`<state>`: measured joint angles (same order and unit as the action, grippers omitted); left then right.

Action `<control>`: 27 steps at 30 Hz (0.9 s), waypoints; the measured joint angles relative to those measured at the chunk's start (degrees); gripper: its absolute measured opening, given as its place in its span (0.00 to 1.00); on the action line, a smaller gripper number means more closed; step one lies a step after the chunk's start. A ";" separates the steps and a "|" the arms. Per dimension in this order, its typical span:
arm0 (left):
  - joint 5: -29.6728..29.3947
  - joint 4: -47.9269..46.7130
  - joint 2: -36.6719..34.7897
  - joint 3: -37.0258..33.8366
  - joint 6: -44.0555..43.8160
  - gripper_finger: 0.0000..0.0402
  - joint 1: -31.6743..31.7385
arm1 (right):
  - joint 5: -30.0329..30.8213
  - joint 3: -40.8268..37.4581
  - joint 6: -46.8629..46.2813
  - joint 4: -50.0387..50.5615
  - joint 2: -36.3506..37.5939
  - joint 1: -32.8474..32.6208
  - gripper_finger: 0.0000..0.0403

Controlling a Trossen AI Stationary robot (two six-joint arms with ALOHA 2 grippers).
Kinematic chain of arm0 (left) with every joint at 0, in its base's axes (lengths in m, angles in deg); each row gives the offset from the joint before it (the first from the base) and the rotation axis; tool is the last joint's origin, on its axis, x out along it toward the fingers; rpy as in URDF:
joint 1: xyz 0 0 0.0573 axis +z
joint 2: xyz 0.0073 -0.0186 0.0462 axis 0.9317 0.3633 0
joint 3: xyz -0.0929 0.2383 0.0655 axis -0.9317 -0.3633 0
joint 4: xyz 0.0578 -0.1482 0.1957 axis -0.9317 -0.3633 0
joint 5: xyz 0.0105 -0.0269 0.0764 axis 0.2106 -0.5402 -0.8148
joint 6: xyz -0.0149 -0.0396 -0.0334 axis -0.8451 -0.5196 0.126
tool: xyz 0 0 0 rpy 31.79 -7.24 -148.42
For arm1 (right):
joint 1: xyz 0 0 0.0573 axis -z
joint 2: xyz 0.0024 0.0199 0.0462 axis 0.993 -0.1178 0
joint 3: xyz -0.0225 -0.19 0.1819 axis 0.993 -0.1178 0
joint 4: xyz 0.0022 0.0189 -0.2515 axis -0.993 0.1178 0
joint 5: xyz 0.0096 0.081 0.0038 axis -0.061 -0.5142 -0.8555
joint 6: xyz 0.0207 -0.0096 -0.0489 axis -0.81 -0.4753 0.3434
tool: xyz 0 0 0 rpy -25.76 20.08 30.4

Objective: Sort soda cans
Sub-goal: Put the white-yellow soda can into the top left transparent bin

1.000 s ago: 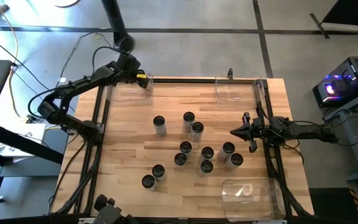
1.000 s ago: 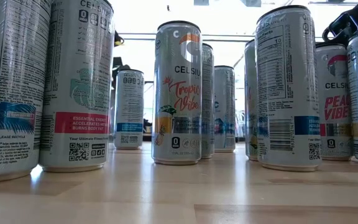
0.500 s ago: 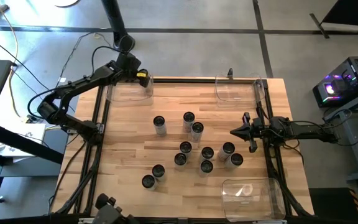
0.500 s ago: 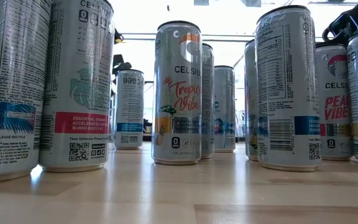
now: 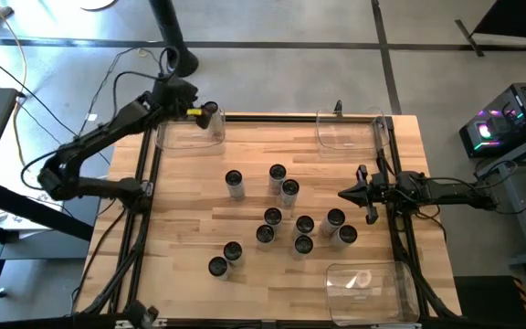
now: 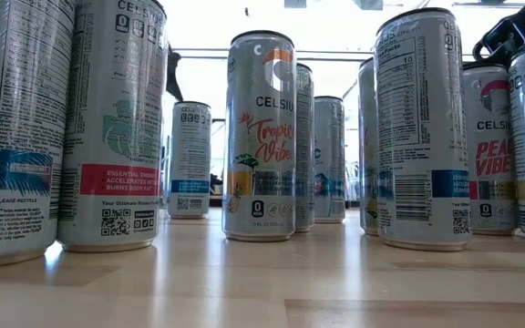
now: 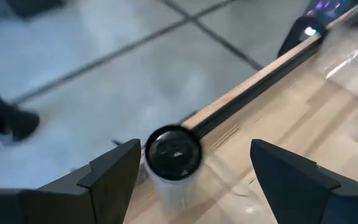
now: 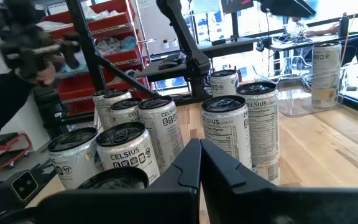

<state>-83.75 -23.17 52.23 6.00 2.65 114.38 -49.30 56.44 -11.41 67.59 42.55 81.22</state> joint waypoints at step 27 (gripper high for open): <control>-3.50 56.09 -14.68 -35.08 10.80 0.71 -45.26 | -0.02 -0.01 -3.26 -0.26 0.00 -0.02 0.00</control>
<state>-87.25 32.93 37.55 -29.07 13.45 69.12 -49.32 56.43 -14.67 67.33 42.55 81.19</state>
